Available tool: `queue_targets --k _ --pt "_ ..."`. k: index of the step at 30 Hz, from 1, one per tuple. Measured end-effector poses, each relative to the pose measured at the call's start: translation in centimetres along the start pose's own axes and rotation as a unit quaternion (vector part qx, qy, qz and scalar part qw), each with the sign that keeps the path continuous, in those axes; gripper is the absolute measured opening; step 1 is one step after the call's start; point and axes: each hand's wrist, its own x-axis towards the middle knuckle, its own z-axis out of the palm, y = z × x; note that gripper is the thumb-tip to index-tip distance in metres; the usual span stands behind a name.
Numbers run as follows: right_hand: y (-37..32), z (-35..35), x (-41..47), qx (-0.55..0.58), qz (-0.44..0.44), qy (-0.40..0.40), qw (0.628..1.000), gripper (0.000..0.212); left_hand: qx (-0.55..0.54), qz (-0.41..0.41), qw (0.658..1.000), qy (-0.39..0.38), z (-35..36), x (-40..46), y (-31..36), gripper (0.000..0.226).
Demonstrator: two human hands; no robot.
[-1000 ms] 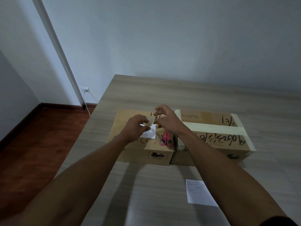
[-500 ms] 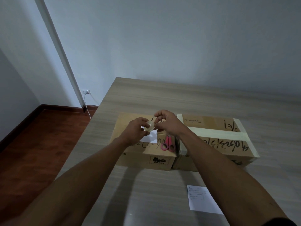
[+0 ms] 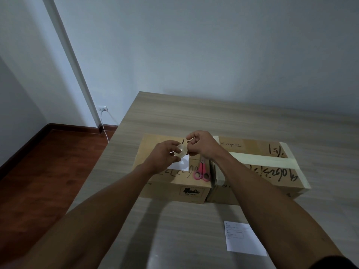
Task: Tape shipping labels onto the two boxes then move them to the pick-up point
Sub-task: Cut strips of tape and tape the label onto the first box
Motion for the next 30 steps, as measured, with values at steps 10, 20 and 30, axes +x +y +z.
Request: queue_targets --k 10,20,30 --pt "0.50 0.35 -0.10 -0.039 0.004 0.009 0.999 0.034 -0.011 -0.007 1.000 -0.012 0.15 -0.22 0.41 0.023" --pt "0.93 0.29 -0.33 -0.027 -0.020 -0.011 0.999 0.022 0.026 -0.027 0.999 -0.030 0.46 -0.21 0.61 0.025" --pt "0.96 0.38 -0.38 -0.083 -0.052 0.007 0.995 0.022 0.032 -0.031 0.999 -0.004 0.38 -0.09 0.72 0.026"
